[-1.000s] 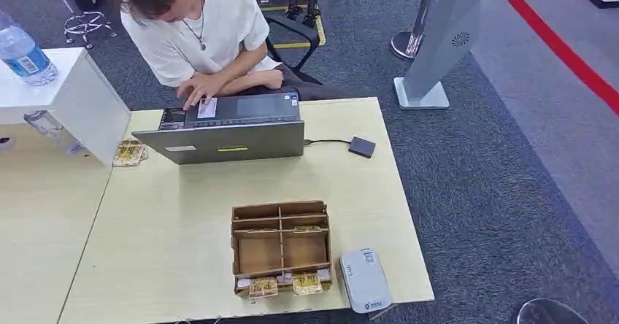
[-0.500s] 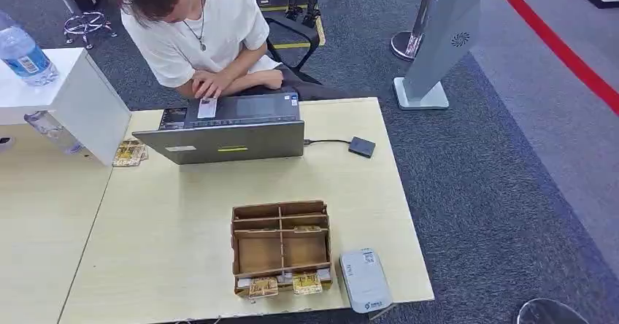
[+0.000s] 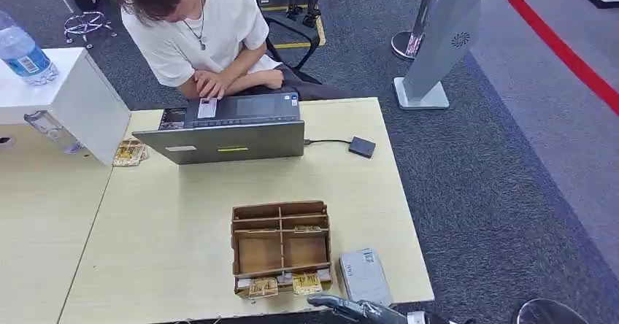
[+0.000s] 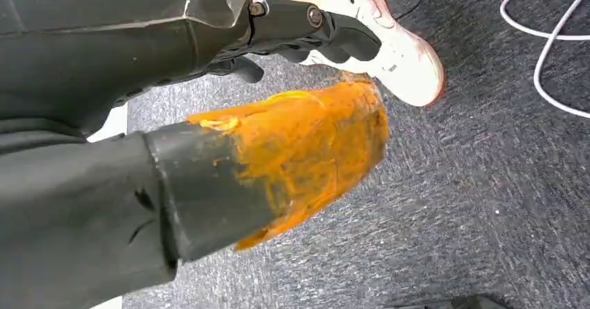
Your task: Pass the card to the sensor for recognition and then transmit it.
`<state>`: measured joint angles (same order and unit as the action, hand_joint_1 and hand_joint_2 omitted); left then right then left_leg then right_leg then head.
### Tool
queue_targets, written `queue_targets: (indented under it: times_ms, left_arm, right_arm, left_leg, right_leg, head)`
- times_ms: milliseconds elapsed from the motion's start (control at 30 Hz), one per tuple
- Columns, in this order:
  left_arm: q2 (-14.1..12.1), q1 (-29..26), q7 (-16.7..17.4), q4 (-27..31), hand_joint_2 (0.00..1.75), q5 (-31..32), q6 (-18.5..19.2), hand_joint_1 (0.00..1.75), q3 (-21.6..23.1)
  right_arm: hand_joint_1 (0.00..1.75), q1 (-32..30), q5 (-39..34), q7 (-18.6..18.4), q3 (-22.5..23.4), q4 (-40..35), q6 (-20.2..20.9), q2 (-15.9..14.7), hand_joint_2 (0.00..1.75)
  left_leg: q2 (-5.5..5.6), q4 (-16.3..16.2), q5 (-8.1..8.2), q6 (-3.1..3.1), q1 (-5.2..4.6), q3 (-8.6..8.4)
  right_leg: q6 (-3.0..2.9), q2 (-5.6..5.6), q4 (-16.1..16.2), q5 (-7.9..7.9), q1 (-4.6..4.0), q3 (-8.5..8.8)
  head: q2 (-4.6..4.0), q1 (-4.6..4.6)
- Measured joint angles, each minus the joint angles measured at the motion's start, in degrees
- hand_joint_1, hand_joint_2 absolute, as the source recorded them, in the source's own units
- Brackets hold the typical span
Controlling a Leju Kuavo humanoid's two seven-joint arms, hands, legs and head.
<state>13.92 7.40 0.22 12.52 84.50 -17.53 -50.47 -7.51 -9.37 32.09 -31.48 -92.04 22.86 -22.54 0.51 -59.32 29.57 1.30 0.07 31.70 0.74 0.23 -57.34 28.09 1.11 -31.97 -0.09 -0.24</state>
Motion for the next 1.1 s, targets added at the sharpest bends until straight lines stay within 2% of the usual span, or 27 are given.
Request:
queue_targets:
  times_ms: [100,167,200,300,367,533,567,600,633,733,867,933,1000,1100]
  left_arm:
    - [-0.05,-0.2,-0.26,0.0,0.0,-0.09,-0.17,0.0,0.0]
    - [-0.05,-0.27,-0.33,0.0,0.0,-0.09,-0.35,0.0,0.0]
    - [-0.05,-0.3,-0.35,0.0,0.0,-0.09,-0.37,0.0,0.0]
    - [-0.05,-0.32,-0.42,0.0,0.0,0.02,-0.5,0.0,0.0]
    - [-0.05,-0.33,-0.42,0.0,0.0,0.06,-0.52,0.0,0.0]
    - [-0.05,-0.33,-0.42,0.0,0.0,0.06,-0.52,0.0,0.0]
    - [-0.05,-0.33,-0.42,0.0,0.0,0.06,-0.52,0.0,0.0]
    - [-0.05,-0.33,-0.42,0.0,0.0,0.09,-0.52,0.0,0.0]
    - [-0.05,-0.33,-0.42,0.0,0.0,0.11,-0.52,0.0,0.0]
    - [-0.05,-0.32,-0.42,0.0,0.0,0.37,-0.66,0.0,0.0]
    - [0.04,-0.33,-0.11,0.0,0.0,0.83,-0.83,0.0,0.0]
    - [0.09,-0.27,0.37,0.0,0.0,1.07,-0.85,0.0,0.0]
    - [0.13,-0.28,0.52,0.0,0.0,1.11,-0.85,0.0,0.0]
    - [0.24,-0.27,1.36,0.0,0.0,1.4,-0.83,0.0,0.04]
  right_arm:
    - [0.0,1.51,-0.81,-1.09,3.97,-0.46,2.15,5.2,0.0]
    - [0.0,2.47,0.39,-1.09,6.42,-0.9,1.91,8.43,0.0]
    - [0.0,2.91,1.03,-1.07,7.38,-1.18,1.49,9.7,0.0]
    - [0.0,4.14,6.91,-0.7,9.74,-2.01,-3.63,13.13,0.0]
    - [0.0,4.72,8.98,-0.61,10.54,-2.34,-6.1,14.81,0.0]
    - [0.0,5.4,9.92,-0.53,11.7,-2.69,-6.97,17.17,0.0]
    - [0.0,5.46,9.99,-0.53,11.75,-2.69,-6.99,17.41,1.75]
    - [0.0,5.49,10.54,-0.36,11.9,-2.69,-7.5,17.63,1.75]
    - [0.0,5.54,12.29,0.2,12.05,-2.71,-9.12,17.93,1.75]
    - [0.0,6.08,21.53,0.77,12.14,-2.73,-18.77,19.48,1.75]
    - [0.0,7.35,34.42,-0.28,10.83,-2.67,-30.49,20.71,1.75]
    - [0.0,7.95,41.58,-1.25,9.58,-2.43,-36.4,20.9,1.75]
    - [0.0,8.15,45.63,-1.97,8.94,-2.23,-39.83,20.9,1.75]
    - [0.0,8.44,58.79,-5.39,6.7,-1.23,-50.95,20.9,1.75]
  left_leg:
    - [0.0,0.0,0.0,0.0,0.0,0.0]
    - [0.0,0.0,-0.01,0.0,0.0,-0.01]
    - [0.0,0.0,-0.01,0.0,0.0,-0.01]
    - [0.01,0.0,-0.01,0.0,0.0,0.0]
    - [0.01,0.0,-0.01,0.0,0.0,0.0]
    - [0.01,0.0,0.0,0.0,-0.01,0.01]
    - [0.02,0.0,0.0,0.0,-0.01,0.01]
    - [0.02,0.0,0.0,0.0,-0.01,0.02]
    - [0.02,0.0,0.0,0.0,-0.01,0.02]
    - [0.01,0.0,0.0,0.0,-0.01,0.01]
    - [0.01,0.0,-0.01,0.0,0.0,0.01]
    - [0.01,0.0,-0.01,0.0,0.0,0.0]
    - [0.01,0.0,-0.01,0.0,0.0,0.01]
    - [0.01,0.0,0.0,0.0,0.0,0.01]
  right_leg:
    - [0.0,0.0,0.0,0.0,0.0,0.0]
    - [0.0,-0.01,0.0,0.0,0.0,0.0]
    - [0.0,-0.01,0.0,0.0,0.0,0.0]
    - [0.0,-0.01,0.0,0.0,0.0,0.01]
    - [0.0,-0.01,0.0,0.0,0.01,0.01]
    - [0.0,0.0,0.0,0.0,0.01,0.0]
    - [0.0,-0.01,0.0,0.0,0.01,0.0]
    - [0.0,-0.01,0.0,0.0,0.01,0.0]
    - [0.0,-0.01,0.0,0.0,0.01,0.0]
    - [0.0,0.0,0.0,0.0,0.0,0.0]
    - [0.0,-0.01,0.0,0.0,0.0,0.0]
    - [-0.01,-0.01,-0.01,0.0,0.0,0.0]
    - [-0.01,-0.01,-0.01,0.0,0.0,0.0]
    - [-0.01,0.0,0.0,0.0,0.0,0.0]
  head:
    - [0.0,0.0]
    - [0.0,0.0]
    - [0.0,-0.02]
    - [0.0,0.0]
    - [0.0,0.0]
    - [0.0,0.0]
    - [0.0,0.0]
    - [0.0,0.0]
    - [0.0,0.0]
    - [0.0,-0.02]
    - [0.0,0.0]
    - [0.0,0.0]
    - [0.0,0.0]
    - [0.0,0.0]
